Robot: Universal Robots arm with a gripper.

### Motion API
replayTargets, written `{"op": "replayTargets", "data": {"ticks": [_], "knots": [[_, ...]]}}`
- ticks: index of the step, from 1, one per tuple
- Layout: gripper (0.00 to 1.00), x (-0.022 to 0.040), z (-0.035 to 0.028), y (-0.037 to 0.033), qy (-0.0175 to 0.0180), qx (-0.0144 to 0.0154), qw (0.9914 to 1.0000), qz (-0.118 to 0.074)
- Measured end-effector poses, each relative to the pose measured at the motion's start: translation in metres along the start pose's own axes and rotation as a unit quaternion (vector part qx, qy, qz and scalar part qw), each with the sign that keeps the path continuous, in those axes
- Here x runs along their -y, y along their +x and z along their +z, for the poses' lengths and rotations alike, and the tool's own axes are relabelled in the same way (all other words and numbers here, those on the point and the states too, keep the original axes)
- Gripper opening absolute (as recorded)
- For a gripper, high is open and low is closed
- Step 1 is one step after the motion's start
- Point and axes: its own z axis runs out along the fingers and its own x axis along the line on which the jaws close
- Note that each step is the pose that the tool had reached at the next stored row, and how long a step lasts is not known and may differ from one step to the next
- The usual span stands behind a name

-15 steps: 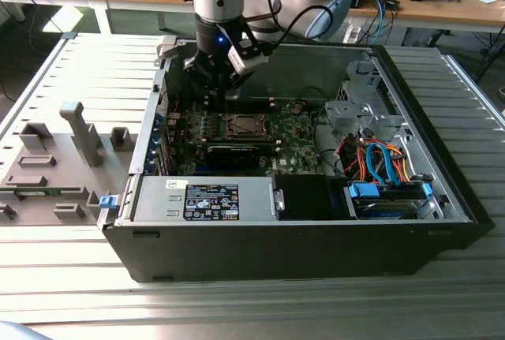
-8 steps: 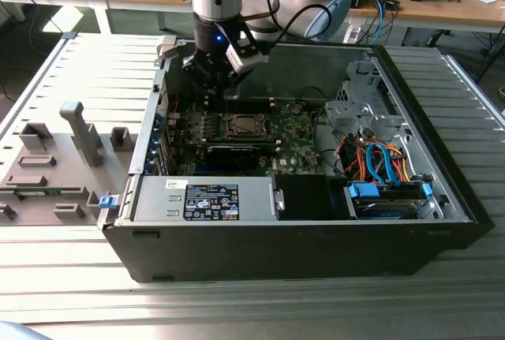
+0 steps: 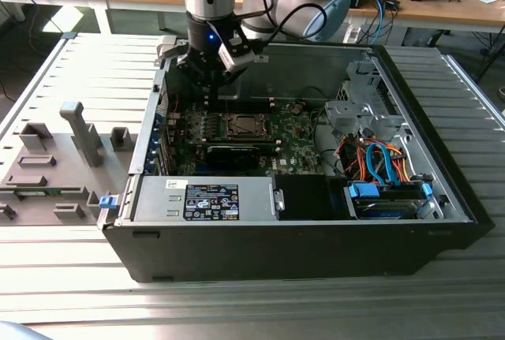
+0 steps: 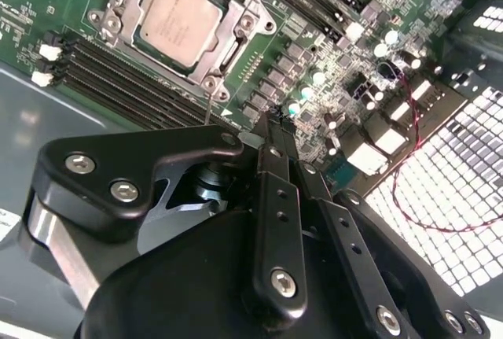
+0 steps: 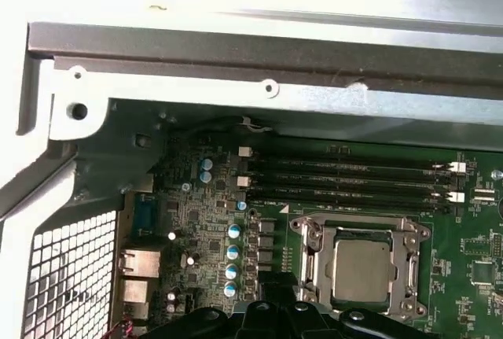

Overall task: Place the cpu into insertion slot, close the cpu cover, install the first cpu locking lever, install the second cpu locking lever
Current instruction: 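Install the first cpu locking lever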

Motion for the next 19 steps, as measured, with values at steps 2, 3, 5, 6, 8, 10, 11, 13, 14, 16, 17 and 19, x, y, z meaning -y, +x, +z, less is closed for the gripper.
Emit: {"op": "replayTargets", "data": {"ticks": [2,3,5,6,8,10,11,13,14,16,17,19], "knots": [[0.11,-0.001,0.0,0.0022,-0.0019,0.0002,0.99999,0.003],[0.11,-0.0013,0.0,0.0027,-0.0021,0.0002,0.99999,0.004],[0.11,-0.0024,-0.0001,0.0034,-0.0024,0.0002,0.99998,0.006],[0.11,-0.0037,0.0,0.0036,-0.0026,0.0003,0.99998,0.006],[0.11,-0.0062,0.0001,0.0037,-0.0029,0.0003,0.99998,0.006],[0.11,-0.0076,0.0001,0.0038,-0.0032,0.0004,0.99998,0.006],[0.11,-0.0087,0.0001,0.004,-0.0036,0.0003,0.99997,0.006],[0.11,-0.0113,0.0002,0.0043,-0.0048,0.0004,0.99996,0.007],[0.11,-0.012,0.0003,0.0044,-0.0052,0.0005,0.99996,0.007],[0.11,-0.0136,0.0003,0.0047,-0.006,0.0005,0.99995,0.007],[0.11,-0.0142,0.0004,0.0048,-0.0063,0.0006,0.99995,0.008],[0.11,-0.0156,0.0004,0.0048,-0.0083,0.0006,0.99993,0.008]]}}
